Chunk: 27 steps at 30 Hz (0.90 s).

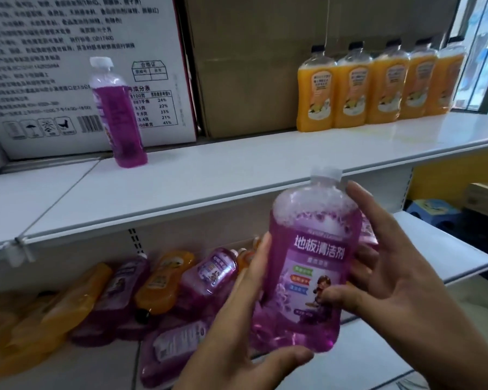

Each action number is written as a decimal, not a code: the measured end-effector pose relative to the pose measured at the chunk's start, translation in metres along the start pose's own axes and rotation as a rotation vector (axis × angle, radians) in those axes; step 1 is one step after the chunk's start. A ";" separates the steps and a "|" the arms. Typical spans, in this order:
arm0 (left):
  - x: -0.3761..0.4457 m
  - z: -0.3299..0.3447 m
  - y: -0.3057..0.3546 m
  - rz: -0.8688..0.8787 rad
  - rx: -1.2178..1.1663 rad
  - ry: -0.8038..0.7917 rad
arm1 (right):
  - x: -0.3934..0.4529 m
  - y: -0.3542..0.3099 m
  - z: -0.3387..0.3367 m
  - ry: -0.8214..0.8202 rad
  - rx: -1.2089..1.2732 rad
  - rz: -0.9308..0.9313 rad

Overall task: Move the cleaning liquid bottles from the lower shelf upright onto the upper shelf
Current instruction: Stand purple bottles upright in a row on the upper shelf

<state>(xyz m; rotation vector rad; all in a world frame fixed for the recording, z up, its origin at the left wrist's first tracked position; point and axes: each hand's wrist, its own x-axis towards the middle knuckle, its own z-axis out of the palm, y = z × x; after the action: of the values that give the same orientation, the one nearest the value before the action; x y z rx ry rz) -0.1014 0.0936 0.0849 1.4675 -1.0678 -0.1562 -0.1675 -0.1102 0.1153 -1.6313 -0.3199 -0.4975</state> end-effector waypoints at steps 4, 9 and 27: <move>0.020 -0.018 0.028 0.050 0.064 0.095 | 0.025 -0.024 0.003 -0.080 0.027 -0.138; 0.035 -0.051 0.054 0.102 0.256 0.086 | 0.061 -0.066 0.005 -0.218 -0.298 -0.309; 0.098 -0.152 0.069 -0.099 0.580 0.187 | 0.192 -0.069 0.081 -0.262 -0.868 -0.511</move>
<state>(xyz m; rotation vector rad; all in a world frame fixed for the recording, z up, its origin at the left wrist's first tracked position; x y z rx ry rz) 0.0182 0.1494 0.2270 2.0105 -0.9260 0.2382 -0.0243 -0.0374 0.2651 -2.4796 -0.8056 -0.8874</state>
